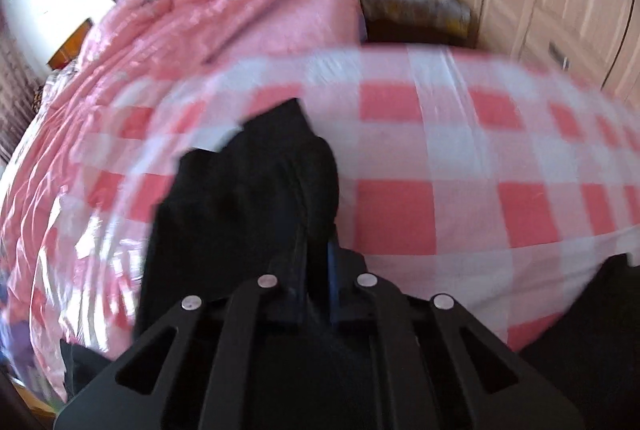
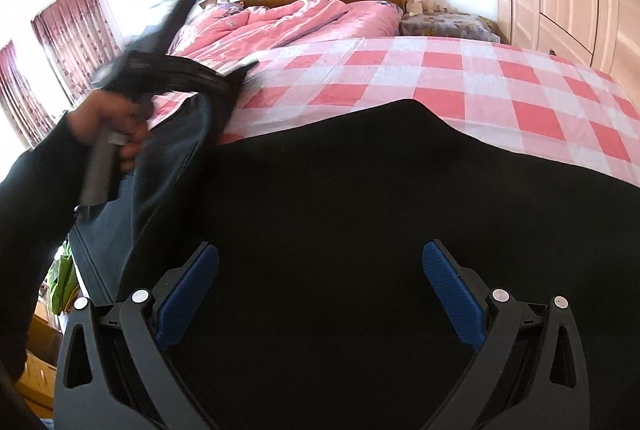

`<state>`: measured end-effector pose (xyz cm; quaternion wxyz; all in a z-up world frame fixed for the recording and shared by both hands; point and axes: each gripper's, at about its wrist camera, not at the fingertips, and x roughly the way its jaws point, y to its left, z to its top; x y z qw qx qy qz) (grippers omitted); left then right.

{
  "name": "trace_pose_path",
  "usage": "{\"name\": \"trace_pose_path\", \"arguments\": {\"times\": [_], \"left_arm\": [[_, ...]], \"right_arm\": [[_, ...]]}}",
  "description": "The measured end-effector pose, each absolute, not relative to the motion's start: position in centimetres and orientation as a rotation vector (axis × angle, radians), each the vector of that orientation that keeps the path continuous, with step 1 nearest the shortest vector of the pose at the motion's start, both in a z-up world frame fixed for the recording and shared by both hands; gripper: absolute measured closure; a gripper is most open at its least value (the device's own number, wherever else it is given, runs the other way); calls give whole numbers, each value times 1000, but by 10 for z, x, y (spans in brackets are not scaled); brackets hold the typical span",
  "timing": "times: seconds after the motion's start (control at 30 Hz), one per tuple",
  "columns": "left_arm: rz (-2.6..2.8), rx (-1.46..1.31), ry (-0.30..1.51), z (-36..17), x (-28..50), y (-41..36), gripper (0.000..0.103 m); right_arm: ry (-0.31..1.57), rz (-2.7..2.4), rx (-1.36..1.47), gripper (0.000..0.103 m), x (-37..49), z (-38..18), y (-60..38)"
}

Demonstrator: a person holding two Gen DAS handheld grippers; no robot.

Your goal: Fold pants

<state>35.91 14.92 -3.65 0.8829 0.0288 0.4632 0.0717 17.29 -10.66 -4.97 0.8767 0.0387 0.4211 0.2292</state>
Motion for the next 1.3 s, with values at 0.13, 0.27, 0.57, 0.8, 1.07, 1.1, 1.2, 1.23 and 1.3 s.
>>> {"name": "trace_pose_path", "arguments": {"times": [0.13, 0.27, 0.57, 0.8, 1.07, 1.1, 1.2, 1.23, 1.3], "left_arm": [[156, -46, 817, 12, 290, 195, 95], [201, -95, 741, 41, 200, 249, 95], [253, -401, 863, -39, 77, 351, 95], [204, -532, 831, -89, 51, 370, 91], [94, -681, 764, -92, 42, 386, 68], [78, -707, 749, -92, 41, 388, 66], [59, -769, 713, -92, 42, 392, 62], [59, -774, 707, -92, 43, 393, 62], [63, -766, 708, -92, 45, 392, 64]], "right_arm": [[885, 474, 101, 4, 176, -52, -110], [882, 465, 95, 4, 177, -52, -107], [894, 421, 19, 4, 174, -54, -97], [917, 398, -81, 4, 172, -60, -82], [941, 389, -83, 4, 176, -64, -81], [939, 389, -87, 4, 175, -64, -81], [929, 392, -94, 4, 174, -63, -80], [924, 391, -105, 4, 172, -61, -79], [910, 403, -147, 4, 165, -57, -72]]}}
